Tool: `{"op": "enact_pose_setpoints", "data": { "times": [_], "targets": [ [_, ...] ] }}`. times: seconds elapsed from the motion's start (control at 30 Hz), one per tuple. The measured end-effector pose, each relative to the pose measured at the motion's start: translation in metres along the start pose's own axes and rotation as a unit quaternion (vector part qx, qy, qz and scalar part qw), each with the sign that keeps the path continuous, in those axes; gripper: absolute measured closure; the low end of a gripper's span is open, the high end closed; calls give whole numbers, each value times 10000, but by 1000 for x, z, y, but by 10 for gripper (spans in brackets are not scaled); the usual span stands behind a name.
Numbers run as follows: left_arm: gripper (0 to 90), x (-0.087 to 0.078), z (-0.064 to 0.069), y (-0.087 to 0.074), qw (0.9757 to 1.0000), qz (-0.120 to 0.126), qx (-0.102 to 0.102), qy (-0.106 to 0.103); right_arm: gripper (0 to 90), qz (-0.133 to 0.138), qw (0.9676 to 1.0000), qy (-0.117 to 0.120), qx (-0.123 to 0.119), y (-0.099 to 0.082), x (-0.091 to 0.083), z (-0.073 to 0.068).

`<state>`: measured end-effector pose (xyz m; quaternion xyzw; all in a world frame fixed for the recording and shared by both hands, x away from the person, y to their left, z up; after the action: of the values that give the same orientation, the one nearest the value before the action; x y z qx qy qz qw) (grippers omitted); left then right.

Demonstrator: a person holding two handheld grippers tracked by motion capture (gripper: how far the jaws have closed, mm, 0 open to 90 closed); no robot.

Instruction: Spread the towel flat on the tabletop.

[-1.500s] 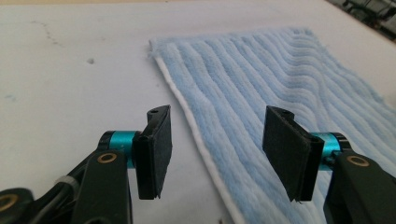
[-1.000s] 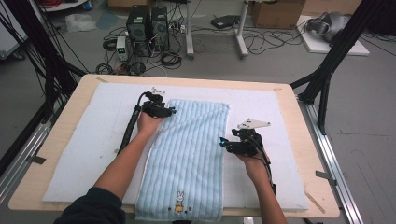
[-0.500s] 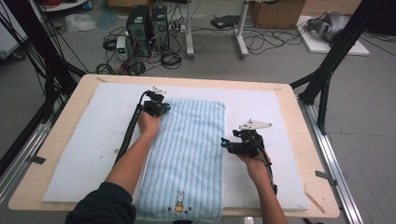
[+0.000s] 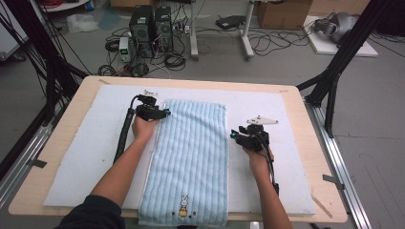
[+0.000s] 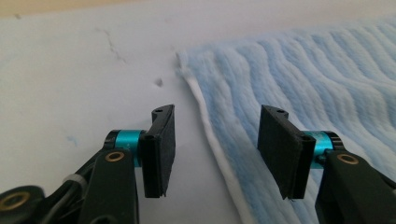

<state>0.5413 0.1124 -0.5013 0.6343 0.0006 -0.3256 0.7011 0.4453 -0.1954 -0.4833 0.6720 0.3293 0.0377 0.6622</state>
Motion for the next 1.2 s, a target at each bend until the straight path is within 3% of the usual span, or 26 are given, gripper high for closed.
{"op": "enact_pose_setpoints", "data": {
  "times": [0.1, 0.17, 0.23, 0.33, 0.4, 0.43, 0.47, 0.57, 0.73, 0.83, 0.9, 0.97, 1.07, 1.13, 1.2],
  "targets": [
    [484, -6, 5, 0, 9998, 6, 151, -94, 585, -107, 9999, 10, 83, 3, 20, 4],
    [581, -10, 6, 0, 9993, -63, 324, -161, 584, -249, 9997, 0, 35, 3, 33, 3],
    [630, -10, 7, -2, 9992, -119, 309, -234, 605, -350, 9994, 49, -5, 4, 45, -1],
    [638, -9, 8, -8, 9983, -283, 444, -247, 659, -625, 9978, -134, -156, -3, 57, -1],
    [650, -9, 10, -8, 9978, -289, 539, -246, 743, -552, 9982, -204, -102, -2, 58, 2],
    [724, -10, 12, -10, 9971, -335, 585, -355, 820, -558, 9982, -203, -130, -2, 58, 3],
    [860, -10, 14, -11, 9963, -345, 692, -367, 866, -541, 9983, -71, -187, -2, 59, 3],
    [870, -10, 14, -10, 9966, -302, 718, -250, 876, -511, 9981, -97, -319, -1, 61, 6],
    [872, -8, 13, -9, 9972, -92, 735, 30, 877, -491, 9964, -500, -479, 6, 71, 16],
    [872, -6, 9, -7, 9979, 44, 597, 229, 869, -468, 9960, -594, -485, 9, 78, 16],
    [863, -5, 8, -7, 9983, 34, 527, 235, 828, -443, 9961, -598, -474, 10, 79, 16],
    [763, -7, 6, -7, 9984, 58, 508, 254, 763, -454, 9967, -509, -450, 9, 78, 15],
    [529, -11, 5, -9, 9998, 24, 179, 50, 703, -327, 9988, -264, -251, 12, 71, 14],
    [531, -17, 4, -11, 9998, 56, 201, 41, 673, -203, 9996, -112, -127, 15, 64, 13],
    [513, -23, 5, -14, 9997, -124, 186, -77, 664, -134, 9998, -67, -139, 18, 56, 11]
  ]
}}
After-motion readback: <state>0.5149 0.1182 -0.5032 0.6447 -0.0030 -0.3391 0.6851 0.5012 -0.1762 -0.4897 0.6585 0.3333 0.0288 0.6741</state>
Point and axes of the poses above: each handheld gripper's, and its own axes: x roughly forward along the jaws, y roughly out of its top, z roughly to its right, the point moved 9 cm from there along x, roughly forward along the jaws, and after that the axes turned 12 degrees about z, right-handed, at the moved point
